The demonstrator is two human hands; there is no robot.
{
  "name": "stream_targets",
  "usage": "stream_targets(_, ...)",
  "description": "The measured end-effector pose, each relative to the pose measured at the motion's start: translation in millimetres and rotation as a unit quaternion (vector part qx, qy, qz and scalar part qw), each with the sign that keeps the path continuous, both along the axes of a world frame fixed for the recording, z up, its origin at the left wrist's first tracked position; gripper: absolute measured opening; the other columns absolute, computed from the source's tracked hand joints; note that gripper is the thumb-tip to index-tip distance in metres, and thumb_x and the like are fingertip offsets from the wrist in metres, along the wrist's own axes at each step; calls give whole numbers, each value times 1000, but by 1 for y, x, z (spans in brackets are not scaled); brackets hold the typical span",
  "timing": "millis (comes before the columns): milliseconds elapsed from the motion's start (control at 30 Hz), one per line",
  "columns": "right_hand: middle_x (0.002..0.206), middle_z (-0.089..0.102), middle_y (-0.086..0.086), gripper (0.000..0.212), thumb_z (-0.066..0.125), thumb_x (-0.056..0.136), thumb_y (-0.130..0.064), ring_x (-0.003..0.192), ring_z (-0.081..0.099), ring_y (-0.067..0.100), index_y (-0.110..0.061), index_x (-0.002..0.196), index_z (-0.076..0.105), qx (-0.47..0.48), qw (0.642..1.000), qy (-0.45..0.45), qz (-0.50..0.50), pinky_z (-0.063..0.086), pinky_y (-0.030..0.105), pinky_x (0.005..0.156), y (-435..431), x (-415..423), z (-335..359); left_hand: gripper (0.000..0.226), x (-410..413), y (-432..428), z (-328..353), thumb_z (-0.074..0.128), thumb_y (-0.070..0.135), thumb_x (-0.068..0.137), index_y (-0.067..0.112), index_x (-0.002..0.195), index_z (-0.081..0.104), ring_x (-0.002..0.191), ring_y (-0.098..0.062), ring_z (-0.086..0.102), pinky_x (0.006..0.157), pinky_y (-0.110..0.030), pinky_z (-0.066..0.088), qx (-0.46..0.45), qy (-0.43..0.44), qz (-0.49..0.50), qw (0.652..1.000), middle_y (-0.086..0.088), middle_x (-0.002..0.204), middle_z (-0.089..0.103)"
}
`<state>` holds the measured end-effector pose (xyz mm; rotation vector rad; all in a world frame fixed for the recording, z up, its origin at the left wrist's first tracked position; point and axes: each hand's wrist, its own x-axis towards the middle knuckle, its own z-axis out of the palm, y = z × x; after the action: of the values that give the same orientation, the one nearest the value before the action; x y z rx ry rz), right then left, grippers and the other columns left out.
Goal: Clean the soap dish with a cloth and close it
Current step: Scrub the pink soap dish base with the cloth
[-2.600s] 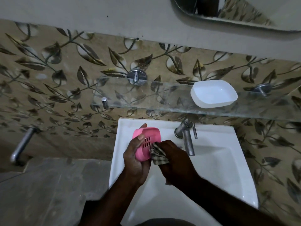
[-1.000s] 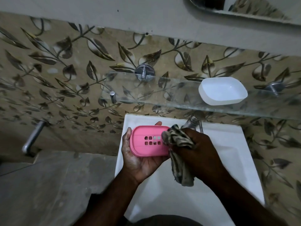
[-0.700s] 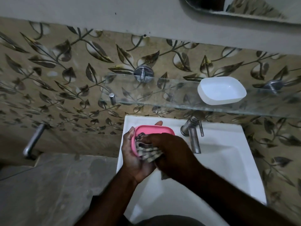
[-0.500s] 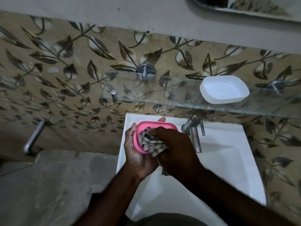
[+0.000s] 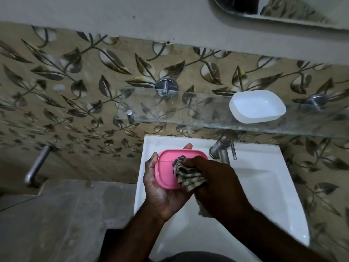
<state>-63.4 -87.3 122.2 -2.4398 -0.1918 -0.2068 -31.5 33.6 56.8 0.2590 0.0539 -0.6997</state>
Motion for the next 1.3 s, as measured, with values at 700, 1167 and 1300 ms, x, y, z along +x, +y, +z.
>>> stream_targets(700, 79, 74, -1, 34, 60, 61, -20, 67, 70, 24, -23, 91, 77, -104, 991, -12, 88, 60, 35, 60, -21, 9, 16, 90, 9, 7, -1, 52, 62, 75, 8, 146, 38, 123, -36, 48, 109, -48, 32, 68, -28, 5, 997, -24, 135, 49)
stream_targets(1167, 98, 65, -9, 50, 72, 65, 4, 90, 60, 4, -28, 103, 71, 30, 1000, -10, -2, 43, 7, 78, -9, 1, -9, 88, 13, 12, 7, 55, 57, 76, 8, 147, 35, 129, -36, 34, 118, -50, 9, 61, -31, 32, 997, -25, 137, 41)
stream_targets(1300, 87, 69, -4, 31, 63, 69, -5, 81, 57, 3, -19, 95, 72, 67, 998, -6, 20, 40, 9, 74, 16, 0, 3, 85, 10, -2, 10, 69, 55, 66, 5, 133, 56, 114, -33, 59, 110, -47, 36, 130, -47, 63, 988, -23, 122, 60)
